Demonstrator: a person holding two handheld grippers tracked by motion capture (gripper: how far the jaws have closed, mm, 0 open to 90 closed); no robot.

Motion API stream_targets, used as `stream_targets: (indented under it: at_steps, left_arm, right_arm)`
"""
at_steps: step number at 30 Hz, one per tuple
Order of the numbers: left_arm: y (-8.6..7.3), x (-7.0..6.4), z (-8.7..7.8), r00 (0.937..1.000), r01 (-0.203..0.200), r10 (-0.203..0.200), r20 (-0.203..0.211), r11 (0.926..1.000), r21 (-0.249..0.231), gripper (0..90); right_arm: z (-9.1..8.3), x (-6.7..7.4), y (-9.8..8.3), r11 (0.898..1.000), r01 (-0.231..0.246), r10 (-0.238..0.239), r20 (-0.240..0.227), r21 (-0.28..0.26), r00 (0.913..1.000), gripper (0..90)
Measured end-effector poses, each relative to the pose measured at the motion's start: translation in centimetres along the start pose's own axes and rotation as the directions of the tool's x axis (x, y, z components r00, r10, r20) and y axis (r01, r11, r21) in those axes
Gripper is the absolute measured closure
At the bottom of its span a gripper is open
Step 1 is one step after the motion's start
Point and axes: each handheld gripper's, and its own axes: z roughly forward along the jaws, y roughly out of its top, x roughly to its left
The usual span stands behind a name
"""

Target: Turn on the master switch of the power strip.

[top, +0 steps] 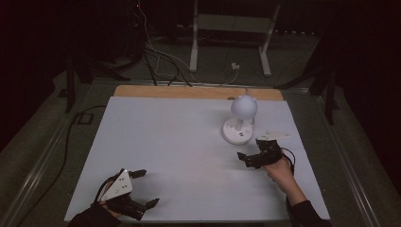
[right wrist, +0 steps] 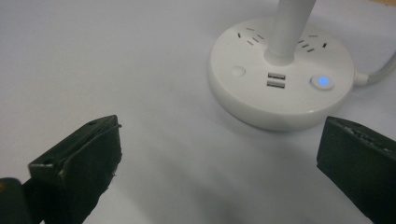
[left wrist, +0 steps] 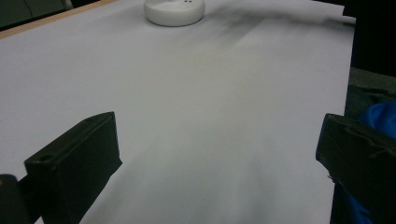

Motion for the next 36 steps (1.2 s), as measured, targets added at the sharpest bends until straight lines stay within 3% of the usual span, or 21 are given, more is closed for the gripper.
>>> stream_targets:
  at_steps: [9,21,27,33,36]
  left_arm:
    - [0.0,0.0,0.0,1.0000,0.003,-0.003,0.000,1.0000,0.000,0.2]
    - [0.0,-0.1,0.0,1.0000,0.002,-0.002,0.001,1.0000,0.000,0.2]
    - [0.0,-0.1,0.0,1.0000,0.001,-0.001,0.000,1.0000,0.001,0.2]
    - [0.0,-0.1,0.0,1.0000,0.000,0.000,0.000,1.0000,0.003,0.2]
    - [0.0,-0.1,0.0,1.0000,-0.001,0.001,-0.002,1.0000,0.005,0.2]
  right_arm:
    - [-0.7,1.1,-1.9,1.000,0.008,-0.007,-0.021,0.015,0.9998,0.0]
    - [-2.0,2.4,-4.3,0.999,0.038,-0.038,-0.034,-0.018,0.9987,0.0]
    - [-2.6,2.9,-5.5,0.998,0.061,-0.063,-0.091,-0.028,0.9938,0.0]
    - [-3.3,3.6,-6.6,0.994,0.105,-0.107,-0.099,-0.030,0.9893,0.0]
    - [-3.5,3.6,-7.1,0.994,0.106,-0.109,-0.127,-0.028,0.9859,0.0]
